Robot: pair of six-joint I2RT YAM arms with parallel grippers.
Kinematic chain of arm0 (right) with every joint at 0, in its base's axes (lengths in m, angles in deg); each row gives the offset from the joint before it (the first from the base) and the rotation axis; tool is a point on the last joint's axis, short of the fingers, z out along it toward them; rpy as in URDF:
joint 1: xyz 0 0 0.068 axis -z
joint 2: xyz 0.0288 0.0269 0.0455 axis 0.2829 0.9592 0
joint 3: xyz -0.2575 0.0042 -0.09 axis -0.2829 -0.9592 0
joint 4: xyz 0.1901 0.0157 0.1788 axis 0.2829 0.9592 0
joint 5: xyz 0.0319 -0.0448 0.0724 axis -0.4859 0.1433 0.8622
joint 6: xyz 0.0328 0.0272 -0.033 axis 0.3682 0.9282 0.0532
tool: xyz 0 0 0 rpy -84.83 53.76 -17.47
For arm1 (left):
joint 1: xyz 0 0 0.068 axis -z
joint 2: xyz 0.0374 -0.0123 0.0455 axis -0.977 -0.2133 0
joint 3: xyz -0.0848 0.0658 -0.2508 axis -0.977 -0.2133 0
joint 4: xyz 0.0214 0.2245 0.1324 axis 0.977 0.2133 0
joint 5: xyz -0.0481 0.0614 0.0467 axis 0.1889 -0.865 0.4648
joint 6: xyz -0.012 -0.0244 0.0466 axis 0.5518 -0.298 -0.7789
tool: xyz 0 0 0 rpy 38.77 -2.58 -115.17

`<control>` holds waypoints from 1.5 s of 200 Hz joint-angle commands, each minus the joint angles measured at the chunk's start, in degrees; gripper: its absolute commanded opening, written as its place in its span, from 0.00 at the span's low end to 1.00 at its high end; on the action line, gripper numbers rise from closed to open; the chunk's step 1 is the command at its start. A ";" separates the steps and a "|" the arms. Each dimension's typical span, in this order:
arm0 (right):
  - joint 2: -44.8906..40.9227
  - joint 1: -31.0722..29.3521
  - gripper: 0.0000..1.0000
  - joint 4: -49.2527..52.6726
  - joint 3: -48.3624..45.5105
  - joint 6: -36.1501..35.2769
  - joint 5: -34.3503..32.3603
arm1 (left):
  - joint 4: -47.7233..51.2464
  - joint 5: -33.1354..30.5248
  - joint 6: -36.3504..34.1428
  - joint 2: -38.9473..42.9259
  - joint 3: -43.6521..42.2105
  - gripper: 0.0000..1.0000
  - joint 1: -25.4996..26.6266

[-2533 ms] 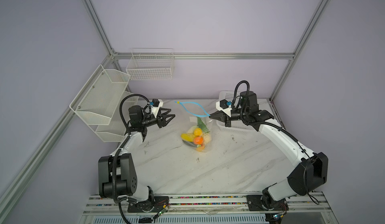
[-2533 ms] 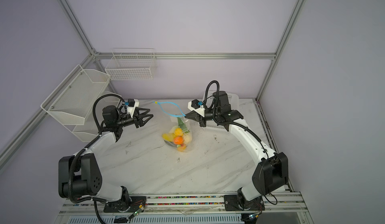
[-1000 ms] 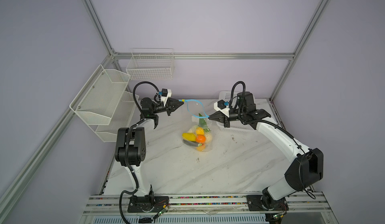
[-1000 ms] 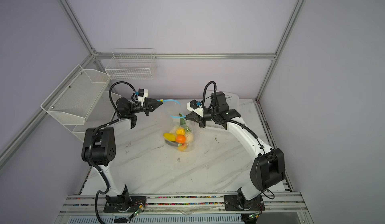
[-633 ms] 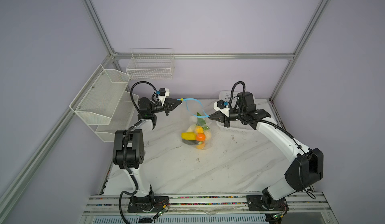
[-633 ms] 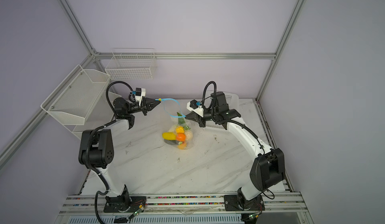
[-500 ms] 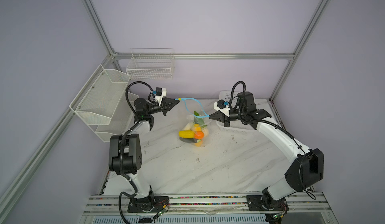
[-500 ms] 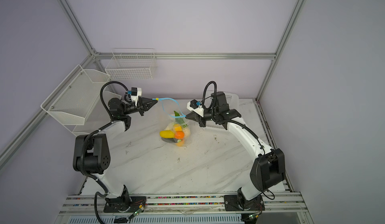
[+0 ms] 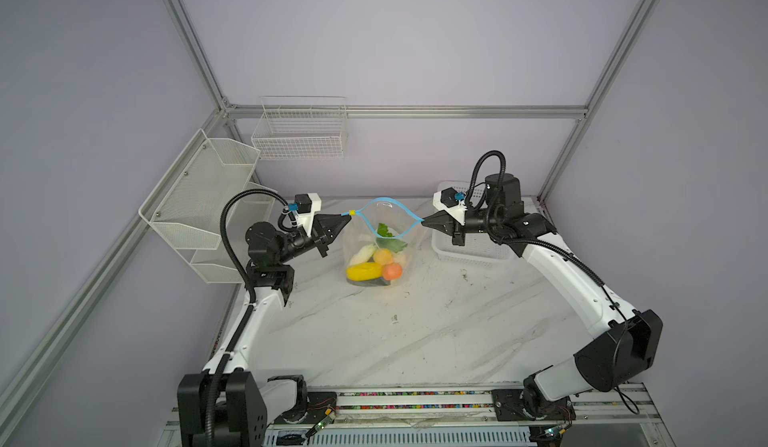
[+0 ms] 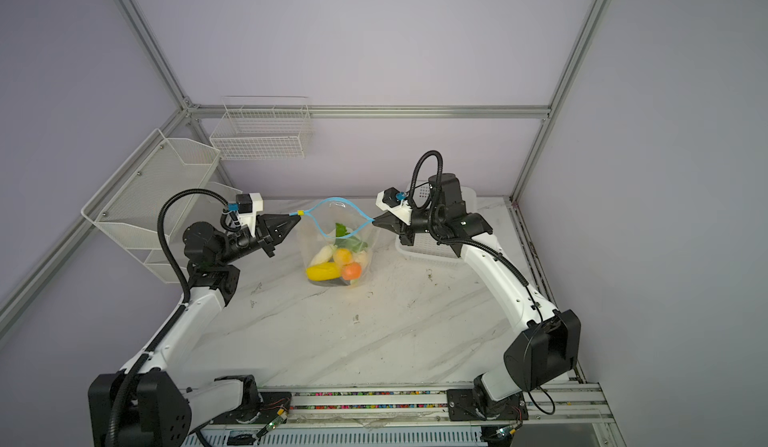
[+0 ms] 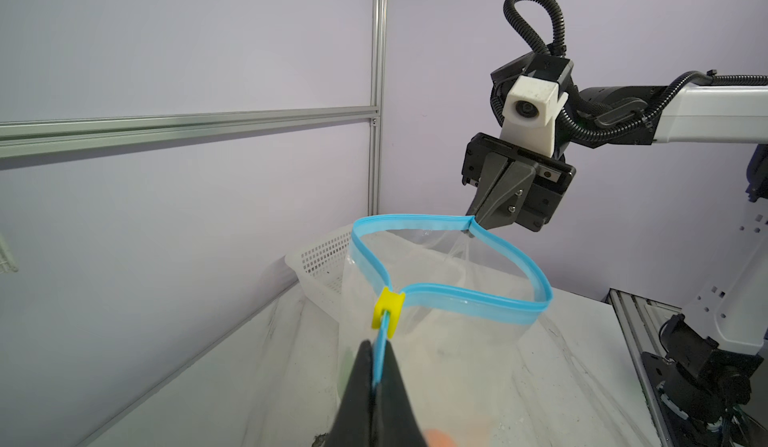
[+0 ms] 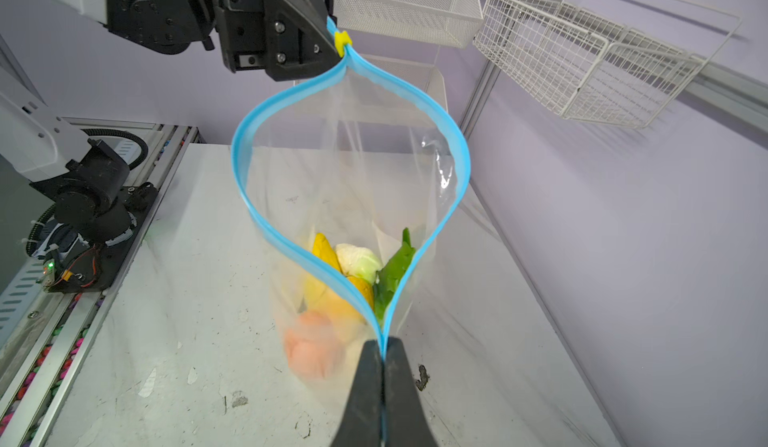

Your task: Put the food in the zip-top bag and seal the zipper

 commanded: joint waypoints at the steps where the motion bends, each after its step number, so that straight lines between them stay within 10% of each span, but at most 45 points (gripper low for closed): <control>1: -1.95 0.19 0.00 3.38 2.13 0.53 0.25 | 5.42 -4.63 -1.74 6.15 -4.64 0.00 1.08; 97: -4.93 0.07 0.00 3.12 -5.07 1.31 -1.75 | 7.18 -7.44 -0.24 15.92 -14.27 0.00 6.57; 139: -3.91 0.09 0.51 5.92 -1.68 -0.24 -0.36 | 7.17 -4.99 -1.72 12.76 -10.70 0.00 7.81; 197: -3.00 -8.66 0.86 9.35 4.68 -3.91 -1.73 | 7.17 -3.60 -4.52 12.16 -9.03 0.00 8.77; 300: 16.90 -21.69 0.73 28.81 30.70 -13.31 -11.27 | 11.26 -1.83 -9.17 15.85 -6.65 0.00 8.95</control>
